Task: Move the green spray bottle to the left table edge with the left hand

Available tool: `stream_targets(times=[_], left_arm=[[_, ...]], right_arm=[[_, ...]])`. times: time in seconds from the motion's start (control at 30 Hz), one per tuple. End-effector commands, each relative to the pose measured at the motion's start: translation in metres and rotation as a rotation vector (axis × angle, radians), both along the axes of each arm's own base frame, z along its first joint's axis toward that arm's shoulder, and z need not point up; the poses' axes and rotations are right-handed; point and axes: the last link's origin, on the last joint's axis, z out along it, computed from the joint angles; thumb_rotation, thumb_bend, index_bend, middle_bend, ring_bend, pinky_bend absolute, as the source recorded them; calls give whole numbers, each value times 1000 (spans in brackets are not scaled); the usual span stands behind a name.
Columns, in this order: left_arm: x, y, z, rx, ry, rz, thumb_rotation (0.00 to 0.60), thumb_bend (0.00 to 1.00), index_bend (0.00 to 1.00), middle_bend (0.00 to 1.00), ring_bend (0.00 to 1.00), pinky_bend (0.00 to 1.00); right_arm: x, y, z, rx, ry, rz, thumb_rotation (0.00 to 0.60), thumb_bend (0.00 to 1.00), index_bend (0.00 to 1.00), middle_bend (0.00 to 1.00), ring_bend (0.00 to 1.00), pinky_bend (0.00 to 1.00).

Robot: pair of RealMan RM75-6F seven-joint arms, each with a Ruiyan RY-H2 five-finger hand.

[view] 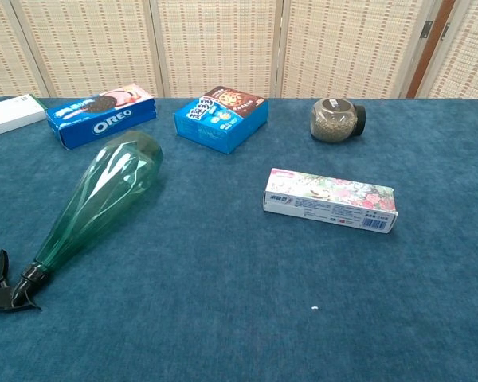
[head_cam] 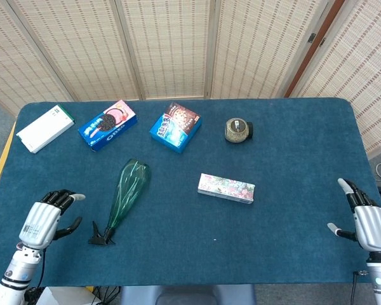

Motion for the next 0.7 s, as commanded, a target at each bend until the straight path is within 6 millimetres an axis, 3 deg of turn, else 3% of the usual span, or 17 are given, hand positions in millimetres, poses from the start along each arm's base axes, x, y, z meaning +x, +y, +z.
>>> stream_targets(times=[0.03, 0.07, 0.13, 0.37, 0.7], left_arm=[[6, 6, -3, -25, 32, -41, 600, 912, 314, 317, 215, 268], [7, 8, -5, -36, 43, -53, 600, 972, 311, 304, 199, 252], [10, 13, -8, -63, 81, -83, 600, 1000, 298, 279, 173, 224], [21, 31, -16, -117, 193, -174, 600, 1000, 212, 197, 86, 112], [44, 50, -28, -189, 298, -236, 600, 1000, 101, 114, 13, 54]], right_arm=[[0, -1, 1, -1, 1, 0, 600, 0, 96, 130, 208, 412], [0, -1, 1, -1, 1, 0, 600, 0, 96, 130, 208, 412], [0, -1, 2, -2, 4, 1, 600, 0, 96, 130, 209, 412], [2, -3, 6, -8, 10, 5, 600, 0, 96, 130, 209, 412], [-1, -2, 7, -9, 10, -3, 600, 0, 96, 130, 209, 412]])
